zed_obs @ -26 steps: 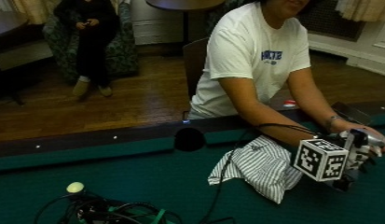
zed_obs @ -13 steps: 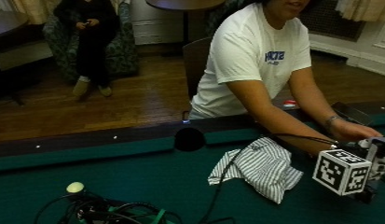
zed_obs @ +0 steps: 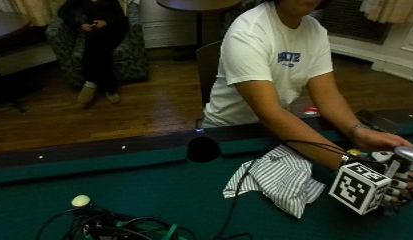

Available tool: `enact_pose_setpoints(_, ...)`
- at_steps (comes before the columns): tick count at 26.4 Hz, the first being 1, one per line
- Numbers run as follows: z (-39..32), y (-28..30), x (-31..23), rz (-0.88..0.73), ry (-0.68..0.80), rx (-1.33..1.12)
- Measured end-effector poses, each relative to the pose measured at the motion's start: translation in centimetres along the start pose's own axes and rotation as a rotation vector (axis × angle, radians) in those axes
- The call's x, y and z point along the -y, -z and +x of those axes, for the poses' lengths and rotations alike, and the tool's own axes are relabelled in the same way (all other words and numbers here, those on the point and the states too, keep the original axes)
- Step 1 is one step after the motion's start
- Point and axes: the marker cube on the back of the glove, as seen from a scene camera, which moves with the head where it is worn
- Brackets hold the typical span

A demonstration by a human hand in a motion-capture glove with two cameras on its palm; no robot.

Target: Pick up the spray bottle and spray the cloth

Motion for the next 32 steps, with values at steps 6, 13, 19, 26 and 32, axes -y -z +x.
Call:
enact_pose_setpoints(6, 0.3, 2.3, -3.4, -0.116, -0.02, -0.192)
enact_pose_setpoints(13, -0.3, 6.0, -6.5, -0.129, 0.019, -0.4)
enact_pose_setpoints(19, -1.9, 9.1, -10.1, -0.204, 0.082, -0.574)
enact_pose_setpoints(26, -5.0, 13.0, -16.3, -0.306, 0.204, -0.749)
enact_pose_setpoints(32, -8.5, 16.2, -21.7, -0.366, 0.258, -0.802)
